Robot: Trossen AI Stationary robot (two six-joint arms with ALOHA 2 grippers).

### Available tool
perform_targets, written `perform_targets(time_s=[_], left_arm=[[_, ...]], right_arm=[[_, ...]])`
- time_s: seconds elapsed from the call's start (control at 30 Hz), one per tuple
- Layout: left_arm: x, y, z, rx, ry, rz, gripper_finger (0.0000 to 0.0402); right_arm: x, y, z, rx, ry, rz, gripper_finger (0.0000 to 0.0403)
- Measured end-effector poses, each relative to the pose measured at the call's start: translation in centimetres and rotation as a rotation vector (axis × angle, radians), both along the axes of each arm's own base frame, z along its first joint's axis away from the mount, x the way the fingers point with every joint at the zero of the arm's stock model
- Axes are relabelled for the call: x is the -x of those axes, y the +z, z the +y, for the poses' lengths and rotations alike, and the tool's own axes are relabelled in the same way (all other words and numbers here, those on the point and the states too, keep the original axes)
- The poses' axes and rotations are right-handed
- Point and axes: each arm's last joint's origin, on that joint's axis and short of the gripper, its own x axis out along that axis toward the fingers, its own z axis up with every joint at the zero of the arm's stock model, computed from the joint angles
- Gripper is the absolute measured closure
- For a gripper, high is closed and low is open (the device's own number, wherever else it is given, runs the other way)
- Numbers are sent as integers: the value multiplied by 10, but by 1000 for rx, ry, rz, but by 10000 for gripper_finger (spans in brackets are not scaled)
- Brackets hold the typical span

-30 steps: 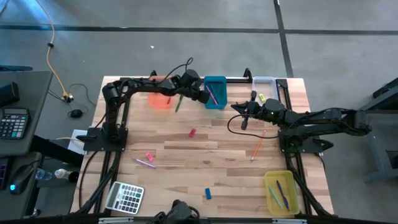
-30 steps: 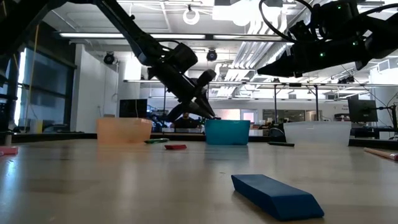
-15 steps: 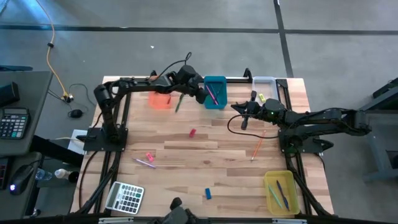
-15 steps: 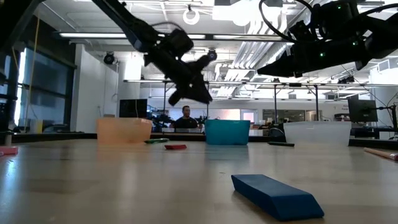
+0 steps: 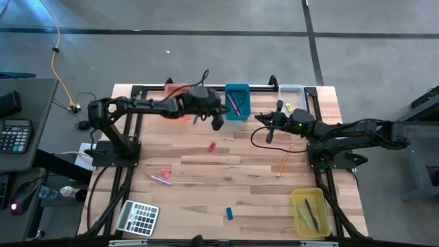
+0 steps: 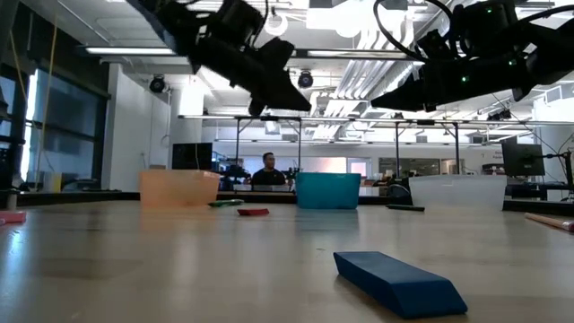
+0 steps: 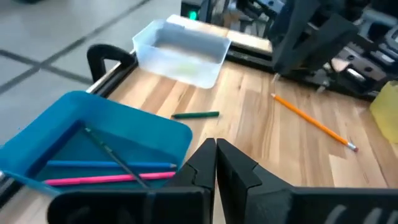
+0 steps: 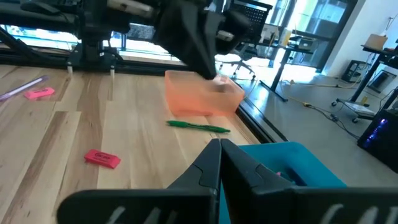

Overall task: Sort crayons/erasers/pens/pencils in bins
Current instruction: Put the blue eraser into the transparent bin

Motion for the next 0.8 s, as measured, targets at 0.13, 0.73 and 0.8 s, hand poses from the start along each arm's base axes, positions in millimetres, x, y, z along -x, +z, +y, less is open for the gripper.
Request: perform_targets(time_s=[0.13,0.73,0.8], left_arm=[[10,-26,-11,-15,-7,-85,401],[79,-69,-56,-188,-90,-288,401],[87,-72,-60,-220,-97,-324,401]], right_arm=[[0,0,0,0,0,0,403],[2,-10,1,-118,-138,64,403],[1,-10,2,-136,-172,95,403]])
